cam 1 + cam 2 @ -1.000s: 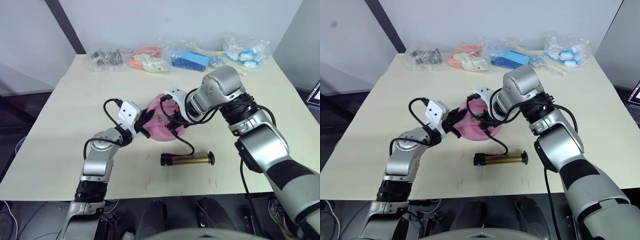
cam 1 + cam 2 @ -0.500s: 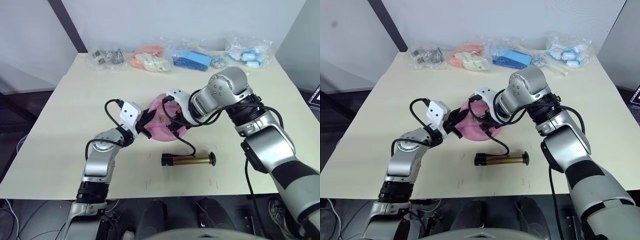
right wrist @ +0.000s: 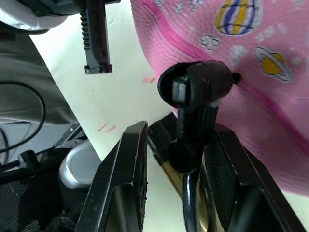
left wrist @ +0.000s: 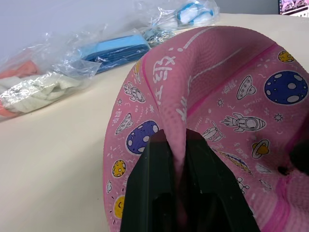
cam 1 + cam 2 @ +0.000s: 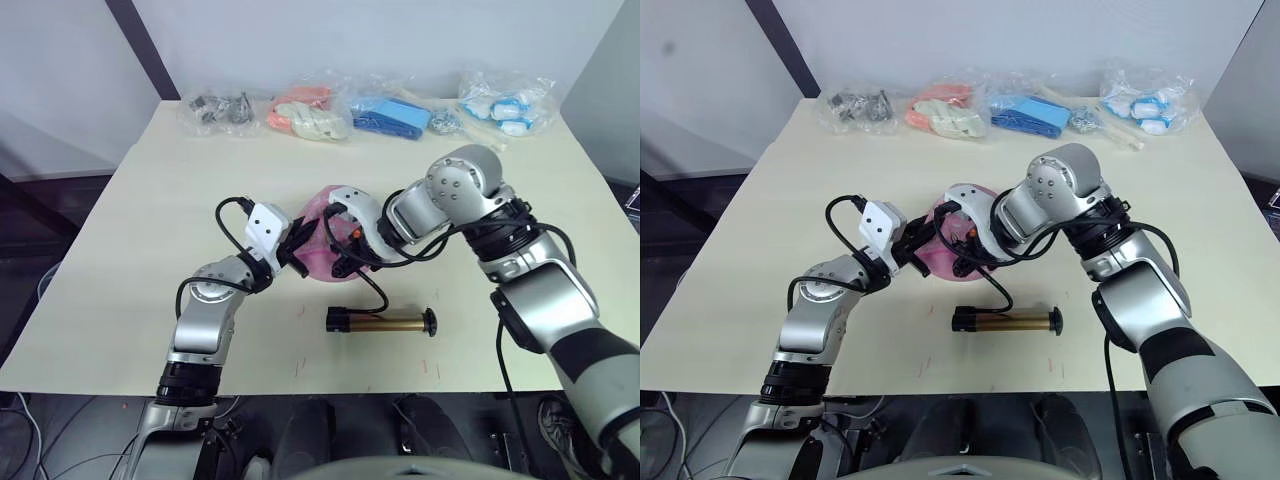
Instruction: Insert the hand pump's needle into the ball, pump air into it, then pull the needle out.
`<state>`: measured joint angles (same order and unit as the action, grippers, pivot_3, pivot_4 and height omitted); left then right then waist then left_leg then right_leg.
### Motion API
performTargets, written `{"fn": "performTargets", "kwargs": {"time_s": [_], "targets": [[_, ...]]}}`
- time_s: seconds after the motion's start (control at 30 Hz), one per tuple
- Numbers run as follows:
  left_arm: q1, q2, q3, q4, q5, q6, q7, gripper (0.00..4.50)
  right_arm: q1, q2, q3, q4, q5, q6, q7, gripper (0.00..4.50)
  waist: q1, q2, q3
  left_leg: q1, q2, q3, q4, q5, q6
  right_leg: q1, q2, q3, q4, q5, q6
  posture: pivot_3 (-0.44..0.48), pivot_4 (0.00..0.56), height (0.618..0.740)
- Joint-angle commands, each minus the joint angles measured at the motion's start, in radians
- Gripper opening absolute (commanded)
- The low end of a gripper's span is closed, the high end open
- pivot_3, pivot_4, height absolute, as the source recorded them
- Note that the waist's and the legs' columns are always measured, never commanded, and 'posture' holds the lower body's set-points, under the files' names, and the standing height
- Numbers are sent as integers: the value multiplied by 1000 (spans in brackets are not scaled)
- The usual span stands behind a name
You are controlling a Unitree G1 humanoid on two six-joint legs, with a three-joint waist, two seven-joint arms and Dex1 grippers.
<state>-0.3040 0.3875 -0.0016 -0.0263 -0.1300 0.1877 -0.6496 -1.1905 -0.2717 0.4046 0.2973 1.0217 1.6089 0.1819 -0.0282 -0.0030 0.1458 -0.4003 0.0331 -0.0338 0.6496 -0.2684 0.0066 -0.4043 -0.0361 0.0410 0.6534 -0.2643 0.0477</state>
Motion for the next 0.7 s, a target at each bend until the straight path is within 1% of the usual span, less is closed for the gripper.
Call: {"fn": "performTargets", "kwargs": {"time_s": [0.03, 0.23, 0.37, 0.53, 0.7], "targets": [[24, -2, -52, 64, 22, 30, -6, 0, 21, -59, -32, -120, 78, 6, -24, 1728, 4, 0, 0, 0, 0, 0, 0, 0, 0, 0, 0, 0, 0, 0, 0, 0, 150, 736], [21, -3, -54, 69, 19, 26, -5, 0, 73, -130, -45, -289, 74, 6, -44, 1728, 10, 0, 1, 0, 0, 0, 0, 0, 0, 0, 0, 0, 0, 0, 0, 0, 150, 736], [18, -7, -52, 69, 17, 27, 0, 0, 119, -158, -65, -442, -7, -18, -20, 1728, 12, -1, 2, 0, 0, 0, 0, 0, 0, 0, 0, 0, 0, 0, 0, 0, 150, 736], [25, -6, -50, 53, 12, 36, 2, 0, 178, -227, -30, -589, -102, -93, 41, 1728, 12, -1, 2, 0, 0, 0, 0, 0, 0, 0, 0, 0, 0, 0, 0, 0, 150, 736], [20, -5, -47, 51, 8, 46, 6, 0, 247, -232, -43, -664, -195, -188, 69, 1728, 13, -2, 3, 0, 0, 0, 0, 0, 0, 0, 0, 0, 0, 0, 0, 0, 150, 736]]}}
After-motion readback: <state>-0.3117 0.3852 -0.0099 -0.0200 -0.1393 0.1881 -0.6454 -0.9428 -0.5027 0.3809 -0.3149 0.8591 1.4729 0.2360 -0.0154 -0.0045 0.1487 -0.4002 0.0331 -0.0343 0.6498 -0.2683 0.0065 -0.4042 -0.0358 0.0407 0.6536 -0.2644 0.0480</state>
